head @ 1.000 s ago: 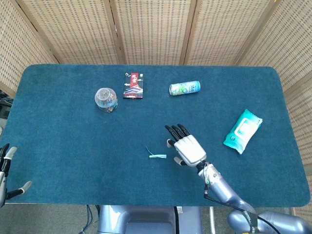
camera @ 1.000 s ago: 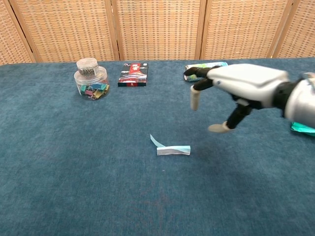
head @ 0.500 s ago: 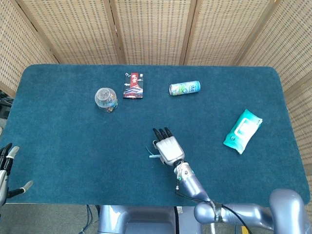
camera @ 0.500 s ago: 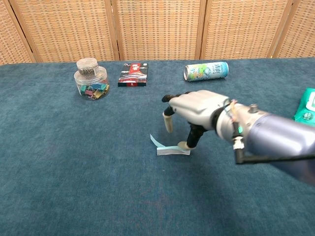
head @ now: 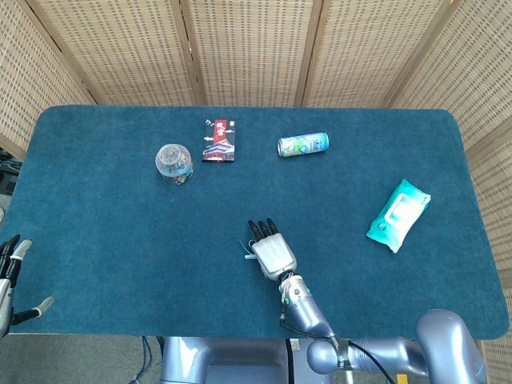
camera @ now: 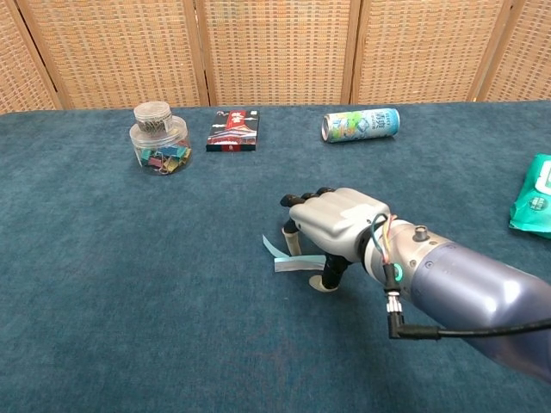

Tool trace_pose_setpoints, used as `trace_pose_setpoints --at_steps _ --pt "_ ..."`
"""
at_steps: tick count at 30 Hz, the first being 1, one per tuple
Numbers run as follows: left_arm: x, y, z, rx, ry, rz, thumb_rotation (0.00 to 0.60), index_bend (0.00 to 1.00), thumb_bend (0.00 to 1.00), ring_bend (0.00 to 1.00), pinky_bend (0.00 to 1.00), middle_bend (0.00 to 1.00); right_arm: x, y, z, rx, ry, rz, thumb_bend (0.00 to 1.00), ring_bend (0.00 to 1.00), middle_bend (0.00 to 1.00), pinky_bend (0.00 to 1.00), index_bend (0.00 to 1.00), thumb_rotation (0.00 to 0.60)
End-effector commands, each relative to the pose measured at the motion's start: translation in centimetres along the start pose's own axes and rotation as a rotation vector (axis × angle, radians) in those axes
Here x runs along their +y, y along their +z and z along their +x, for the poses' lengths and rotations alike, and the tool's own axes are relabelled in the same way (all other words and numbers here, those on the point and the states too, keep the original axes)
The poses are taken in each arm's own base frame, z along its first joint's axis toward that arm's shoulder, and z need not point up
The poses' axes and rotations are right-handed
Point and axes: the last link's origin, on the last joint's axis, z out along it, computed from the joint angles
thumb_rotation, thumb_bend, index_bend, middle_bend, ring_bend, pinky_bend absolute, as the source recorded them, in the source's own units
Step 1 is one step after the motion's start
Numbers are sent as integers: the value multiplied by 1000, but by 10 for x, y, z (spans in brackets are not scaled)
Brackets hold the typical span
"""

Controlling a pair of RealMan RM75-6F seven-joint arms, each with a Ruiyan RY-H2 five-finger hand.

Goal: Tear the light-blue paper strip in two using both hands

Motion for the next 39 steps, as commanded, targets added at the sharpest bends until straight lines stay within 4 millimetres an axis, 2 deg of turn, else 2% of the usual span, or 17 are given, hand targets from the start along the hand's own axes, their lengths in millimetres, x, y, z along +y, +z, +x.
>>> trace_pose_setpoints --at_steps 1,5,13,19,25,27,28,30,31,34,39 --pt "0 1 0 -1 -1 2 600 0 0 0 0 0 4 0 -2 4 -16 -2 363 0 0 0 429 600" --pt "1 1 -1 -5 1 -1 600 0 0 0 0 0 9 0 -2 14 -4 -9 379 0 0 0 470 600" --pt "2 0 -1 -7 3 -3 600 0 0 0 0 0 12 2 0 40 10 -7 566 0 0 0 589 600" --pt "2 1 -3 -14 8 -5 600 0 0 0 0 0 13 0 5 56 25 0 599 0 0 0 609 600" --pt "6 8 -5 -23 31 -30 600 0 0 2 0 2 14 -7 26 104 76 19 597 0 0 0 618 600" --pt "10 21 -3 9 51 -68 600 0 0 126 65 142 15 -9 37 136 65 31 596 0 0 0 620 600" --pt "14 36 -1 47 64 -106 600 12 0 251 140 275 15 -11 43 152 66 39 596 0 0 0 621 600" --pt "26 62 0 127 63 -205 600 61 0 452 259 475 16 -14 56 178 72 51 595 0 0 0 621 600" --pt "31 74 -1 151 59 -256 600 98 0 532 294 541 16 -15 62 188 71 55 595 0 0 0 621 600" --pt "51 111 -7 144 28 -388 600 159 0 648 370 646 16 -17 82 225 62 64 599 0 0 0 621 600" --pt "101 159 -13 95 -26 -542 600 275 0 720 502 744 11 -16 101 254 62 64 598 0 0 0 622 600"
